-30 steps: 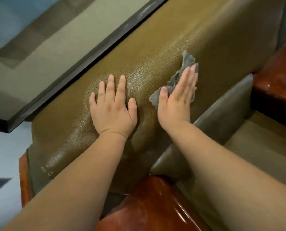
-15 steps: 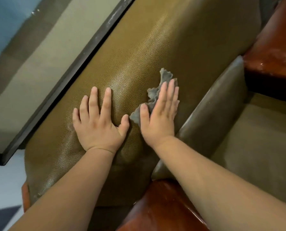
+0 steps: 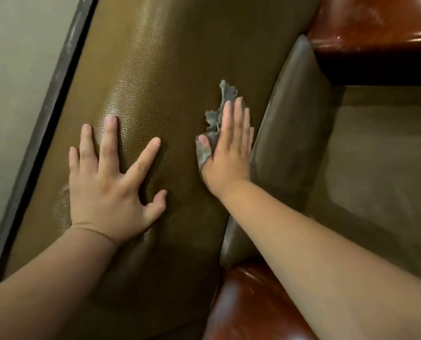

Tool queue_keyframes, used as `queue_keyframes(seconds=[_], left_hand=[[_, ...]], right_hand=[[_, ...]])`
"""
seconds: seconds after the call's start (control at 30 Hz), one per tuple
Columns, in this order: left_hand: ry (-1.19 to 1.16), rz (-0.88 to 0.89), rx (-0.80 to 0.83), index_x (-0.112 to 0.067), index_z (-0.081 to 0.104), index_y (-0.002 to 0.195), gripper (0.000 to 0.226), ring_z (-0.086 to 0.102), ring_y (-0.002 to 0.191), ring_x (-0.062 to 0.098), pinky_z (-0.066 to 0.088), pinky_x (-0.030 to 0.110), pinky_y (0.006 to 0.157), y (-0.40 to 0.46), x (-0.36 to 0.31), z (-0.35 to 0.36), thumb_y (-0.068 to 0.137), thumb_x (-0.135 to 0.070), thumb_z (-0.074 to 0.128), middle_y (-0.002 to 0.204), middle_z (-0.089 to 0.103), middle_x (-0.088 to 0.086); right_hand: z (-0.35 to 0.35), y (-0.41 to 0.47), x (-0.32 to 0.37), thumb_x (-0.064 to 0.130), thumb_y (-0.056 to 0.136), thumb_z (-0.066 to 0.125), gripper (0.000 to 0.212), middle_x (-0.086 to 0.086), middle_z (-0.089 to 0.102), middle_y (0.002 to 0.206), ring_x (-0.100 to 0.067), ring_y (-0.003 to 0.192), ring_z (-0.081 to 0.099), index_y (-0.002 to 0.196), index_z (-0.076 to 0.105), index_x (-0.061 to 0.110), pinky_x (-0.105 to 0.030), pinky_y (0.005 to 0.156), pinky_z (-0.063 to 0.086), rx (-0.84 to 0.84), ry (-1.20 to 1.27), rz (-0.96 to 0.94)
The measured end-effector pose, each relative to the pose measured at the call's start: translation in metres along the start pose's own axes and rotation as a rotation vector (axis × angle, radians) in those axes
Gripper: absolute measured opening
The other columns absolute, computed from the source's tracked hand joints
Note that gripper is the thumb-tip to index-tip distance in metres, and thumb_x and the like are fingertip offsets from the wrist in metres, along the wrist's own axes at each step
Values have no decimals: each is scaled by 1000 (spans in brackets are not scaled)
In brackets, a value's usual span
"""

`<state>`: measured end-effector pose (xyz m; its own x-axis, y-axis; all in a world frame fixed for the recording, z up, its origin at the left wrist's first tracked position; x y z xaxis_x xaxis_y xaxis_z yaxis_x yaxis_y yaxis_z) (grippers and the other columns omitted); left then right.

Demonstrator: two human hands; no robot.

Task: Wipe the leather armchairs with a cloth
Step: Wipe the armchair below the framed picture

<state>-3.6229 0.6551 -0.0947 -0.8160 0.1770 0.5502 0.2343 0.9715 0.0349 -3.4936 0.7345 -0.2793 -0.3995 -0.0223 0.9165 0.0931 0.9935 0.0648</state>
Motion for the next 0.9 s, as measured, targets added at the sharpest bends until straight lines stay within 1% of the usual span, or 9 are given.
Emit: queue_keyframes(seconds=[0.17,0.3,0.37,0.43,0.53,0.67,0.73,0.83,0.9], left_hand=[[-34,18,-43,-32,41,161,84,19,151,62,26,76,113,0,-2,0,86,-68,53,171,15,28],[-52,39,-84,-31,40,162,83,19,149,63,23,76,117,-1,0,4,88,-67,52,170,16,30],[-42,49,-90,-32,37,163,84,19,149,63,23,76,118,-2,1,5,89,-68,51,170,16,31],[-43,38,-93,-33,36,163,83,19,150,63,24,75,117,-3,1,5,89,-67,51,170,16,30],[-55,11,-84,-35,36,163,82,20,150,62,25,74,114,-1,-1,1,89,-68,50,171,16,28],[-53,34,-103,-34,35,163,80,21,149,64,25,74,116,-1,-3,1,91,-67,48,170,17,31],[-54,45,-104,-32,35,164,82,19,149,66,22,75,118,-3,-1,4,91,-66,49,169,16,33],[-32,45,-86,-33,31,165,83,16,150,66,19,75,120,-5,0,6,92,-67,49,169,14,33],[-9,35,-81,-36,27,166,82,16,151,65,21,74,119,-5,0,4,93,-68,46,171,12,30]], right_hand=[[18,-152,-8,61,105,28,87,-17,-11,173,-39,159,-8,165,-5,8,-66,122,22,205,-70,-45],[5,-51,-28,73,99,4,87,-9,-23,171,-29,158,-20,163,-19,18,-52,129,1,172,-28,56],[-3,8,-40,75,93,-4,89,-6,-20,172,-23,159,-14,162,-20,22,-47,130,0,87,19,190],[0,10,-44,73,95,-3,88,-10,-15,173,-23,160,-10,162,-19,18,-47,130,-1,63,-23,201],[12,-84,-35,63,104,18,86,-16,-16,172,-29,160,-9,163,-18,11,-55,129,5,152,-101,90],[23,-200,-30,56,106,33,87,-29,-4,170,-45,158,0,163,3,-4,-64,123,15,292,-188,-148],[21,-161,-37,58,106,23,87,-32,1,169,-45,158,3,162,6,-6,-64,125,12,271,-255,-149],[5,-59,-50,65,101,2,90,-23,10,171,-35,160,5,164,4,0,-56,129,0,143,-275,113],[3,-35,-49,67,99,1,87,-15,2,174,-28,160,-3,165,-3,10,-52,130,-3,88,-195,231]])
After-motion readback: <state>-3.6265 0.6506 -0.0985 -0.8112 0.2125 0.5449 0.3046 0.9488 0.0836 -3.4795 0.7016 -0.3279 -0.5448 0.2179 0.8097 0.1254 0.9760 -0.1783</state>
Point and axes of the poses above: each hand's wrist, its own y-axis towards the middle knuckle, its own z-axis out of the palm, x = y × z, the point moved 6 cm from there along y, towards the middle knuckle
